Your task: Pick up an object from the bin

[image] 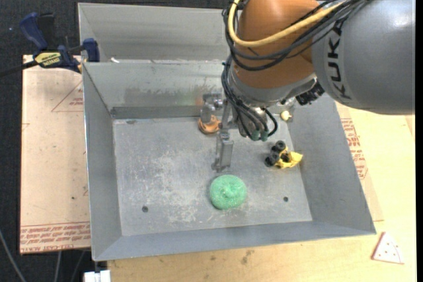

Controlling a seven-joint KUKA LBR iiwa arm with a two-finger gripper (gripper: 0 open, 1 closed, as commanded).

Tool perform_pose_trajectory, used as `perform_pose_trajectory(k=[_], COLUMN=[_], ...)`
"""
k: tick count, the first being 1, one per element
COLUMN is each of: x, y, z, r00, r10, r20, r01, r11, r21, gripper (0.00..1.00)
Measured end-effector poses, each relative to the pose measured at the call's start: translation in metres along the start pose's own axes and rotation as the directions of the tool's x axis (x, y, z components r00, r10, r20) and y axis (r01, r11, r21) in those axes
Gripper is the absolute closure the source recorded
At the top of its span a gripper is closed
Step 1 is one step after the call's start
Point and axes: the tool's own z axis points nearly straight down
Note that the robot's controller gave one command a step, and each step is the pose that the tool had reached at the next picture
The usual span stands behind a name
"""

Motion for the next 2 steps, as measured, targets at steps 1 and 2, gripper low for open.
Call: perform_pose_trajectory(k=[1, 2], x=[0.037, 0.044], y=[-0.014, -0.021], z=[0.022, 0.063], r00=[0.995, 0.989], r10=[-0.095, -0.15], r20=[-0.001, 0.001], r01=[0.095, 0.15], r11=[0.995, 0.989], r21=[0.0, 0.0], gripper=[0.0, 0.0])
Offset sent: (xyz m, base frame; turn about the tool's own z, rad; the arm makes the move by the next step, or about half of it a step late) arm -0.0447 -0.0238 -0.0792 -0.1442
